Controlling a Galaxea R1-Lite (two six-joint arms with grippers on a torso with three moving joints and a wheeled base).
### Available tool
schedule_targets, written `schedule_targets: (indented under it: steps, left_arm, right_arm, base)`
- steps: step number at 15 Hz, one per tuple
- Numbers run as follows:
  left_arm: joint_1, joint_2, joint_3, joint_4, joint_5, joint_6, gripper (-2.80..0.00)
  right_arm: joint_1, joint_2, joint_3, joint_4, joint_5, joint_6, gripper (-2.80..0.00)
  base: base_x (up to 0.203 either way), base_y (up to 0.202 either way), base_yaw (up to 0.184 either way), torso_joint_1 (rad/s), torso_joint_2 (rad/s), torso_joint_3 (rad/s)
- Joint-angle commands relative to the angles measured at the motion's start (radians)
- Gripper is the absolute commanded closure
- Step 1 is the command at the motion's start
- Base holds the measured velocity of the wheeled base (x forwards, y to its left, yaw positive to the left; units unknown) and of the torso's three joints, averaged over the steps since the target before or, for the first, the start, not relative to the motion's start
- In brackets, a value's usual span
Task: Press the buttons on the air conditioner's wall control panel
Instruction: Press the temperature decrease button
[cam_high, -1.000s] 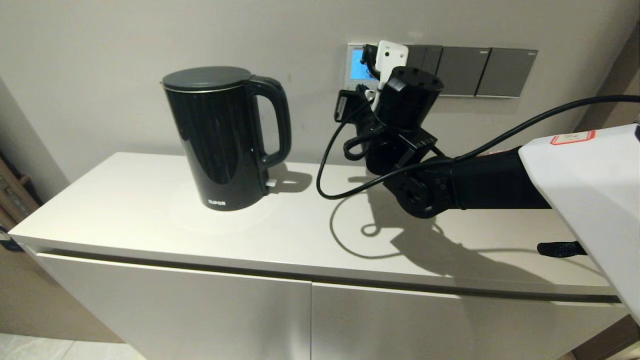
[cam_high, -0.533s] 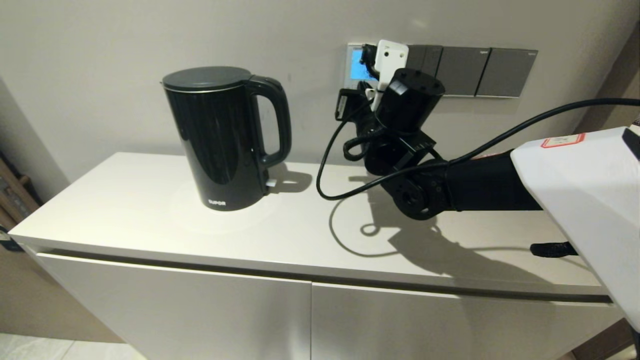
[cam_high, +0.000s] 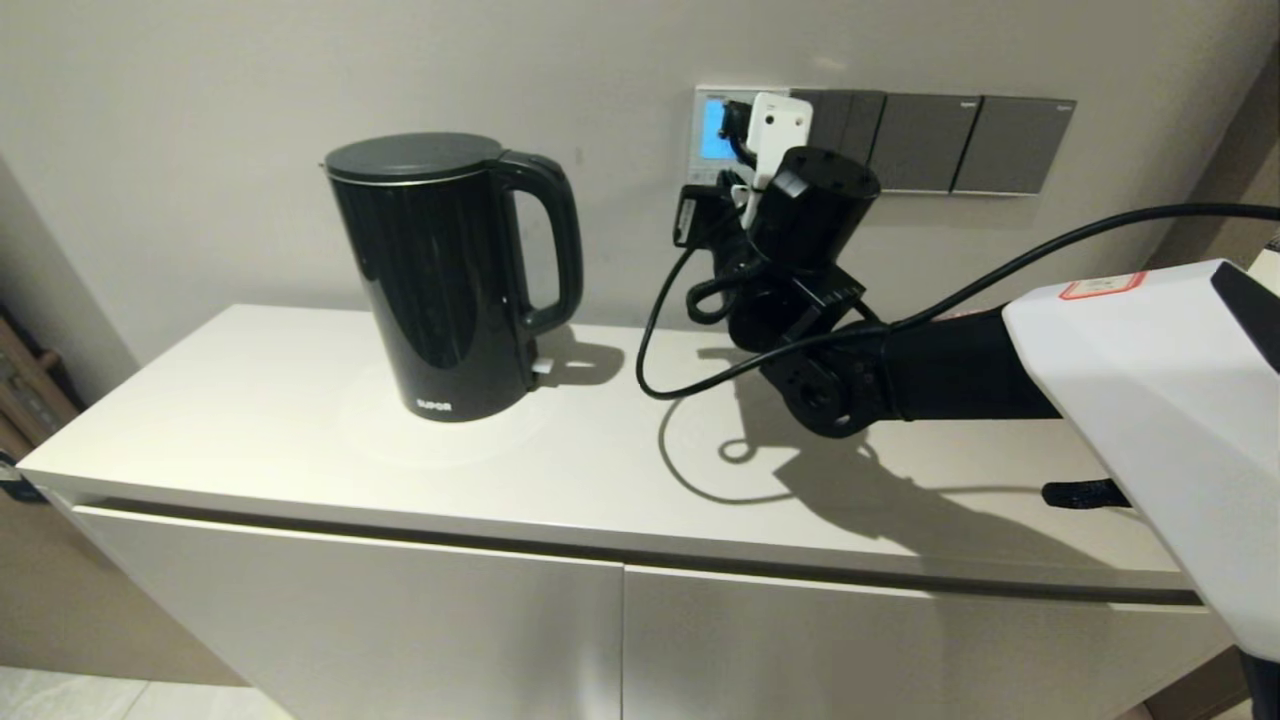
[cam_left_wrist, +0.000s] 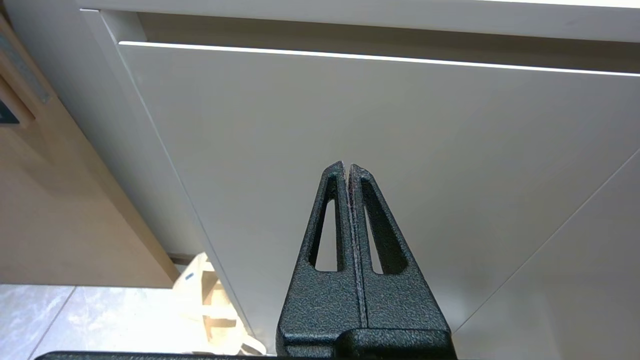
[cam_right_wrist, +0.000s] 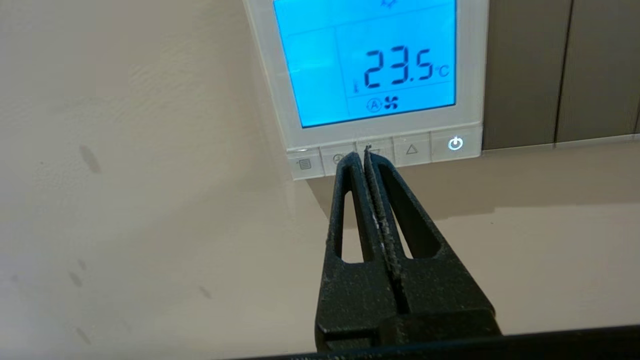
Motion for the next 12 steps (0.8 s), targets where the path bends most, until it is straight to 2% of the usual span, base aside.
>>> schedule_targets:
  steps: [1, 12]
  left_arm:
    - [0.001, 0.002, 0.0, 0.0, 0.0, 0.0, 0.0]
    - [0.0, 0.002, 0.0, 0.0, 0.0, 0.0, 0.0]
  right_arm:
    - [-0.008, 0.007, -0.005, -0.004, -0.002, -0.002, 0.0]
    - [-0.023, 0.041, -0.042, 0.005, 0.005, -0.007, 0.0]
  base:
    - [0.0, 0.0, 0.0, 0.0, 0.0, 0.0]
    - [0.0, 0.0, 0.0, 0.0, 0.0, 0.0]
